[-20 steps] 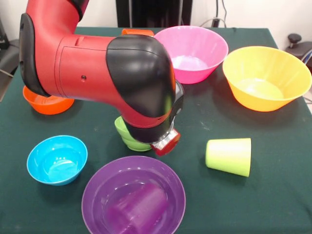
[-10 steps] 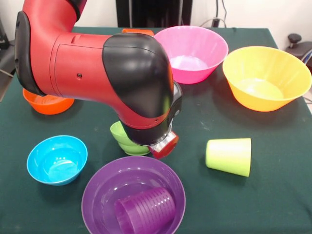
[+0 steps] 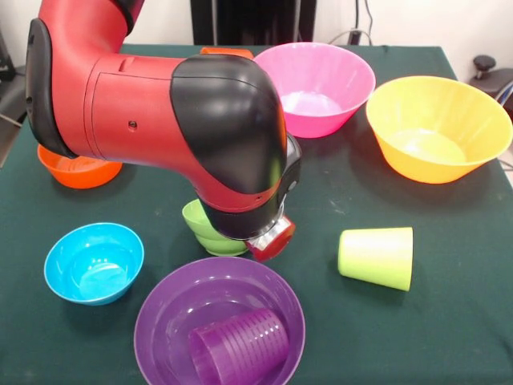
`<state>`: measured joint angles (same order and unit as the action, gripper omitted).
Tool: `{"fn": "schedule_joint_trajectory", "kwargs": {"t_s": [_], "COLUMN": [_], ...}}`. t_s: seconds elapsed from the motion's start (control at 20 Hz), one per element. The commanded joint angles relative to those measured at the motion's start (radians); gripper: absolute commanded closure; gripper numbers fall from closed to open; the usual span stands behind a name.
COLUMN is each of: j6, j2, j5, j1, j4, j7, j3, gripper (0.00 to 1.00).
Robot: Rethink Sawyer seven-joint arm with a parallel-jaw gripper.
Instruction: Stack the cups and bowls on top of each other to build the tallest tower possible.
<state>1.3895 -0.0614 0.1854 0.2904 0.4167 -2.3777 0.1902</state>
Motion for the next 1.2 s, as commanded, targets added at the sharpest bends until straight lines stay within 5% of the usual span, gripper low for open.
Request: {"fn": "schedule_joint_trajectory", "kwargs": {"t_s": [0.05, 0.75, 1.2], "j6": [0.027, 0.268, 0.153], "j2": [0.018, 0.106, 0.241], "j5": [0.013, 0.018, -0.073], "j1": [-0.026, -0.017, -0.042], "j4": [0.017, 0.002, 0.289], "j7": [0.084, 0.103, -0.04], "j3": [0.038, -0.003, -0.035], "gripper": [1.0, 1.0, 1.0]}}
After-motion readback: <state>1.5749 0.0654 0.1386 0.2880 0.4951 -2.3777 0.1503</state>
